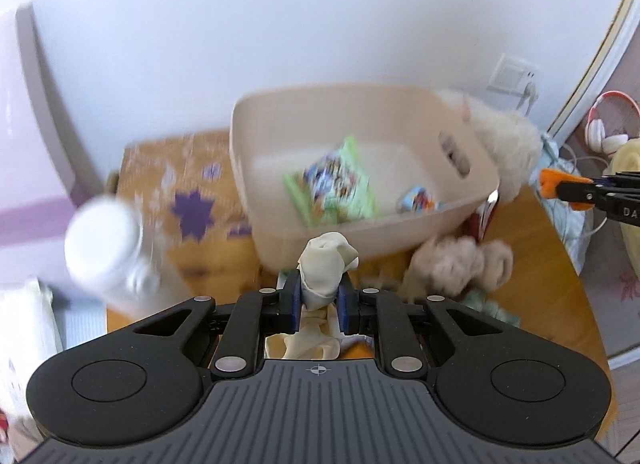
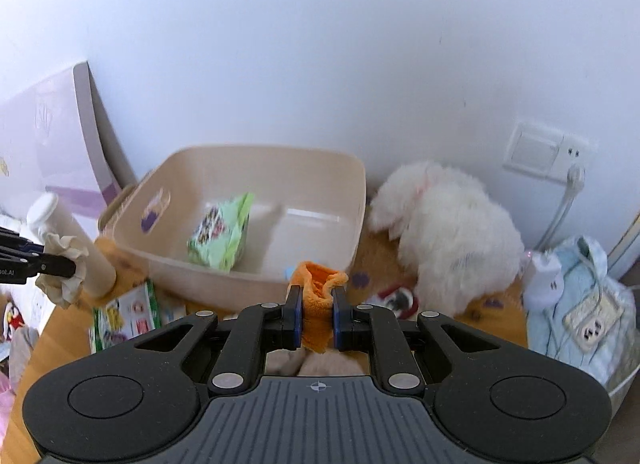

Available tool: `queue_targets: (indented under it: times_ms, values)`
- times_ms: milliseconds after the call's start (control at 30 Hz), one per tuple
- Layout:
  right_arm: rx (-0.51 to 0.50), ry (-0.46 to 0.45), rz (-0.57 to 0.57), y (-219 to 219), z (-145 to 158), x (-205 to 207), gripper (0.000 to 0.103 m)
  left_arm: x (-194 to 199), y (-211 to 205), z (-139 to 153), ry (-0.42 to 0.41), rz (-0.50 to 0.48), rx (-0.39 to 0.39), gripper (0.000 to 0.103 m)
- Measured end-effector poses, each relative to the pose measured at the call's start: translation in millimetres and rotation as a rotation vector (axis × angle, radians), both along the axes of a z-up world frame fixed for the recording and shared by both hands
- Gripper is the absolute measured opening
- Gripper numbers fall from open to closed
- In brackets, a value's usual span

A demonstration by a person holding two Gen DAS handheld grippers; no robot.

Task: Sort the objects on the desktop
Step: 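Carry scrunchie and orange sock into the basket and open both tools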

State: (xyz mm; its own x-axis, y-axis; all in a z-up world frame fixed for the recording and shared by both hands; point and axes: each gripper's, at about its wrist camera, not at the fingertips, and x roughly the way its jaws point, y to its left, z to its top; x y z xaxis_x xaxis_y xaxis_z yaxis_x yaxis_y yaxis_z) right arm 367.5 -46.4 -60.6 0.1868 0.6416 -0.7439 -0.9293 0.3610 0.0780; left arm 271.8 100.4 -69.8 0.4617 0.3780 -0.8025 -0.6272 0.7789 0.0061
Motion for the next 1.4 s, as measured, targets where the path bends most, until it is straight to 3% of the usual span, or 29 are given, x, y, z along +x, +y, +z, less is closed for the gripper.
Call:
queue_targets:
  times_ms: [300,500,700,867,1000,1167,1400]
  values:
    - [0.043,-0.081,0.048,34.3,23.8,5.7,0.014,57.8,14.9,30.6,-0.038,-0.066,0.145,0.017]
    - [0.048,-0.114,0.076,65.8,27.9,10.0,0.014,97.4,32.4,25.9,-0.028,-0.062,0.186,0.017]
    - [0.002,-0.104,0.085,93.5,9.7,14.4,0.014,124.9,45.6,1.1,0.025,-0.026,0.161,0.017]
    - [-0.055,-0.055,0.063,110.2,-15.9,19.4,0.014,136.6,61.3,-25.0,0.034,0.073,0.052,0.017]
    - [-0.095,-0.026,0.043,123.5,-33.2,22.5,0.014,146.6,59.6,-44.5,0.097,0.069,0.096,0.017]
    - [-0.158,0.012,0.025,125.3,-57.3,21.0,0.014,147.5,65.3,-67.3,0.144,0.107,0.069,0.017]
    - [-0.225,-0.027,0.061,129.2,-74.2,12.8,0.017,140.8,61.2,-80.6,0.207,0.098,0.058,0.020]
